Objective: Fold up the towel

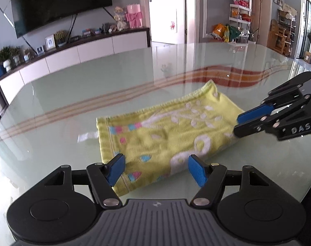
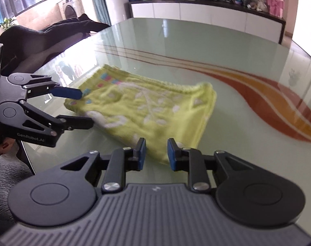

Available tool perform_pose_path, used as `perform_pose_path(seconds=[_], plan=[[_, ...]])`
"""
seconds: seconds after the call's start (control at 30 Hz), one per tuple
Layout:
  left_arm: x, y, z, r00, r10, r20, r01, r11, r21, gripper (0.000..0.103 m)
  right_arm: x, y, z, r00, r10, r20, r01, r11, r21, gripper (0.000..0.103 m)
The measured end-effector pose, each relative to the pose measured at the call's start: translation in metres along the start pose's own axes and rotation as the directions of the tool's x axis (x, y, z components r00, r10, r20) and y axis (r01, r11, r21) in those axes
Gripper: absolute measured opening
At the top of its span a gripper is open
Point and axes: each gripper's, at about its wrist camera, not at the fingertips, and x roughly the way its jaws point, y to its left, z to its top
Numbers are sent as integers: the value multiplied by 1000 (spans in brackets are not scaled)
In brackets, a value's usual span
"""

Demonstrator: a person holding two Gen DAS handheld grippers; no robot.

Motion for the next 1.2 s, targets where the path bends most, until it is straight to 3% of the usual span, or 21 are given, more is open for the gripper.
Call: perform_pose_path(seconds=[0.23, 0.5, 0.63, 0.83, 1.03, 1.2], plan=[[6, -9, -4, 1000, 24, -6, -24, 997, 69, 74, -2, -11, -3, 1000, 11, 2, -12, 999, 49, 20], [-5, -10, 3, 1000, -18, 21, 17, 999, 30, 75, -22, -20, -5, 998, 17, 61, -25, 993, 117, 25], [-10, -36, 13, 994, -93, 60, 89, 994, 66, 75, -23, -40, 1, 997, -9, 73, -5, 982, 189, 26], [6, -105, 27, 976, -196, 96, 173, 963, 207, 76, -9, -60, 24, 997, 22, 77, -39, 972, 230, 26], [34, -142, 34, 976, -198, 85, 175, 959, 222, 73, 12, -65, 33, 999, 43, 23, -47, 979, 201, 30], [50, -145, 36, 984, -166, 58, 153, 970, 186, 58, 23, -77, 29, 997, 71, 1, -70, 974, 214, 30]])
